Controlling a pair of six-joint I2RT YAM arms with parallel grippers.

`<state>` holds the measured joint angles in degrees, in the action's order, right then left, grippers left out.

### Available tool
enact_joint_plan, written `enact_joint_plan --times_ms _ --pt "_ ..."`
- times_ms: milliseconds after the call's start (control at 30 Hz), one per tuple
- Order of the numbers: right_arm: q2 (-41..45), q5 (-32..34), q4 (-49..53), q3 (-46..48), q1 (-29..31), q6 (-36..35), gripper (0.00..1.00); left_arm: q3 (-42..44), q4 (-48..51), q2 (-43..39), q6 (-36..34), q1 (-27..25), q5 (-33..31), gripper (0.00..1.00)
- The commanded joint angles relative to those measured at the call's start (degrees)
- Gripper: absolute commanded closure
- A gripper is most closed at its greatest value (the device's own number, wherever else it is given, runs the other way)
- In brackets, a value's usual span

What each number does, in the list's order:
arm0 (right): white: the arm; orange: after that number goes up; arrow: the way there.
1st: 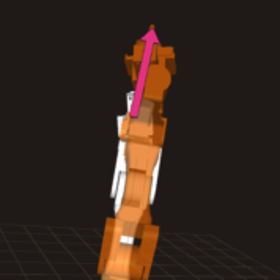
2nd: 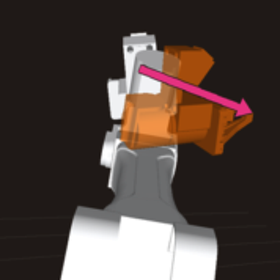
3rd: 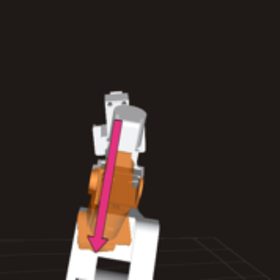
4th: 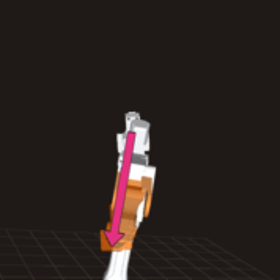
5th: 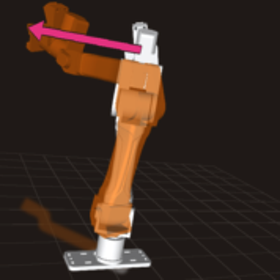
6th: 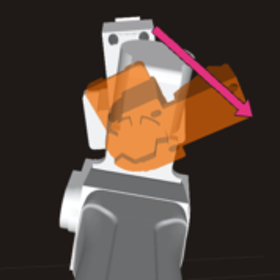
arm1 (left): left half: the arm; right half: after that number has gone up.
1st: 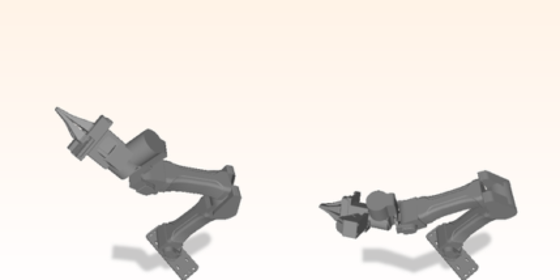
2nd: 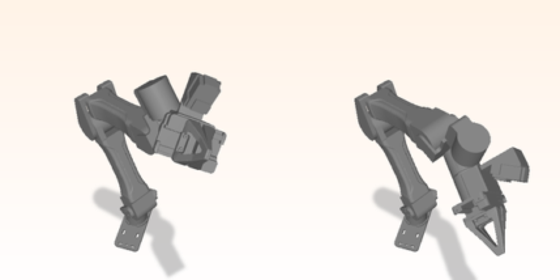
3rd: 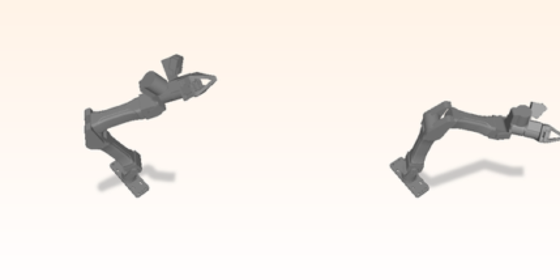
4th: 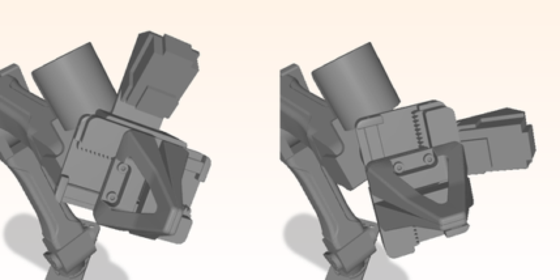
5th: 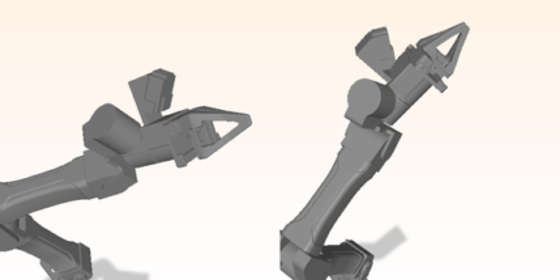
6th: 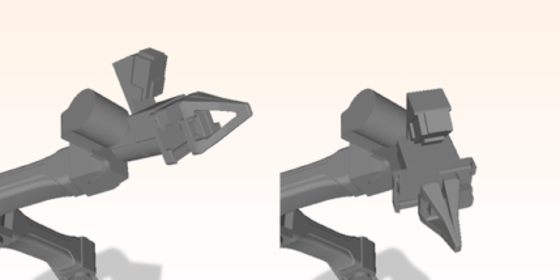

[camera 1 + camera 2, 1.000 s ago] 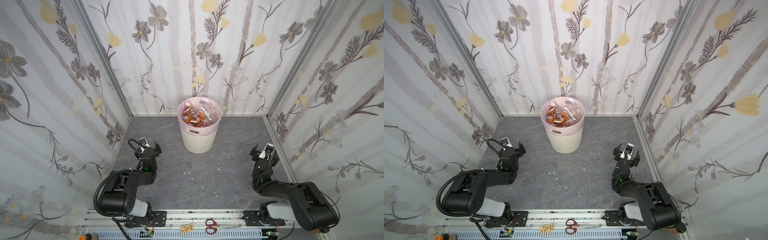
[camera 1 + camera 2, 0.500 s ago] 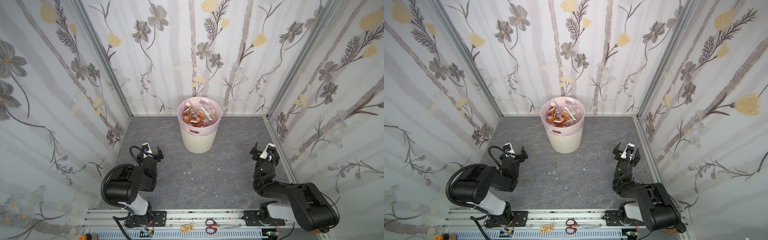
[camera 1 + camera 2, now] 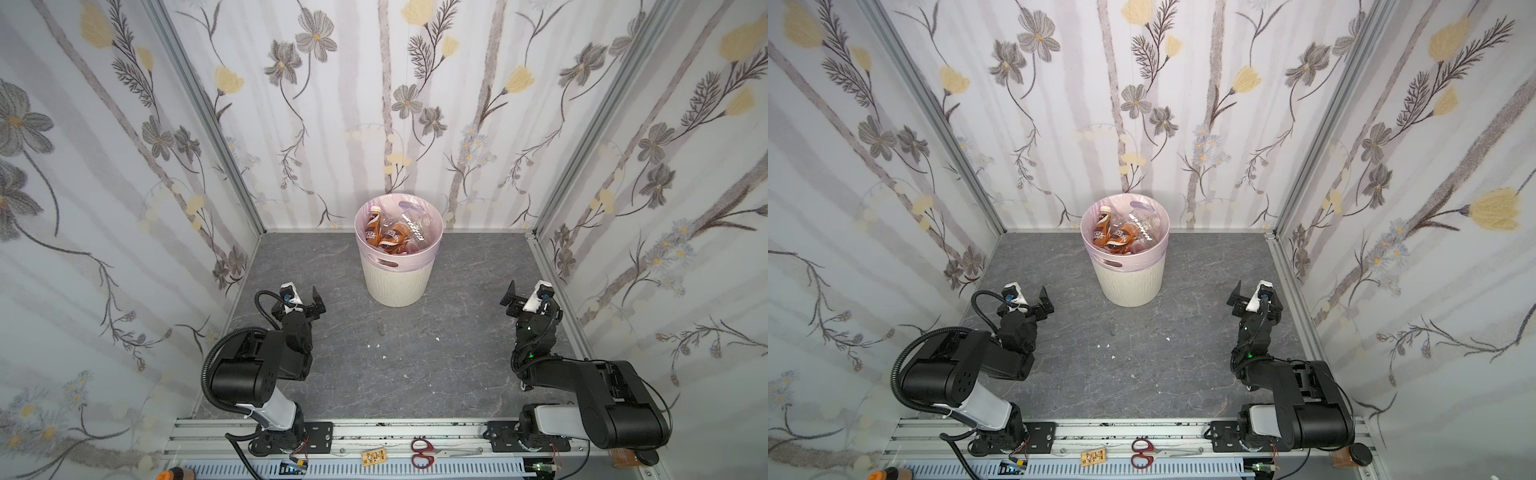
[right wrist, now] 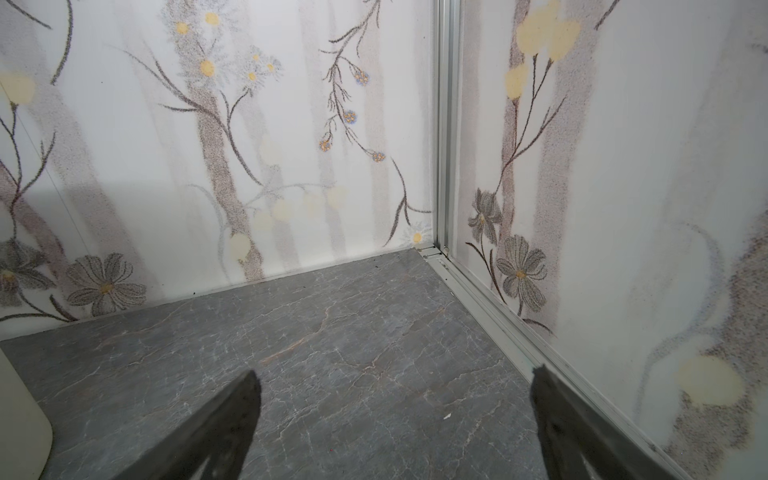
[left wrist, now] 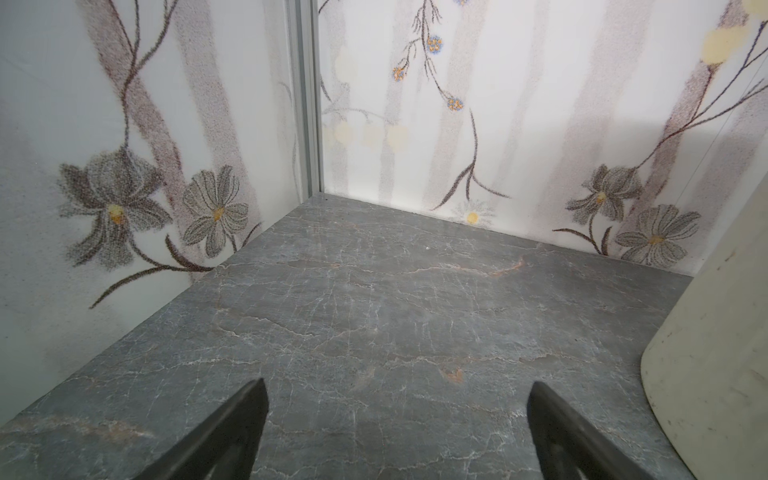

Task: Throw the plastic bottles in the bin

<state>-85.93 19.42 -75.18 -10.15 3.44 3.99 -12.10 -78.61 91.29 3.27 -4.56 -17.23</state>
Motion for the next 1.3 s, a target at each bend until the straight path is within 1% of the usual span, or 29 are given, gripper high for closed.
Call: enact_joint_plan --times_ms 0,1267 --pt "-0.3 -1.3 -1.8 -0.3 0.0 0.1 0.0 0.0 -1.4 -0.3 1.2 0.7 0.8 0.0" --pt "-0.4 -2.2 -1.5 -0.5 0.2 -0.5 0.0 -0.3 -1.2 -0.1 0.5 0.3 0.8 0.0"
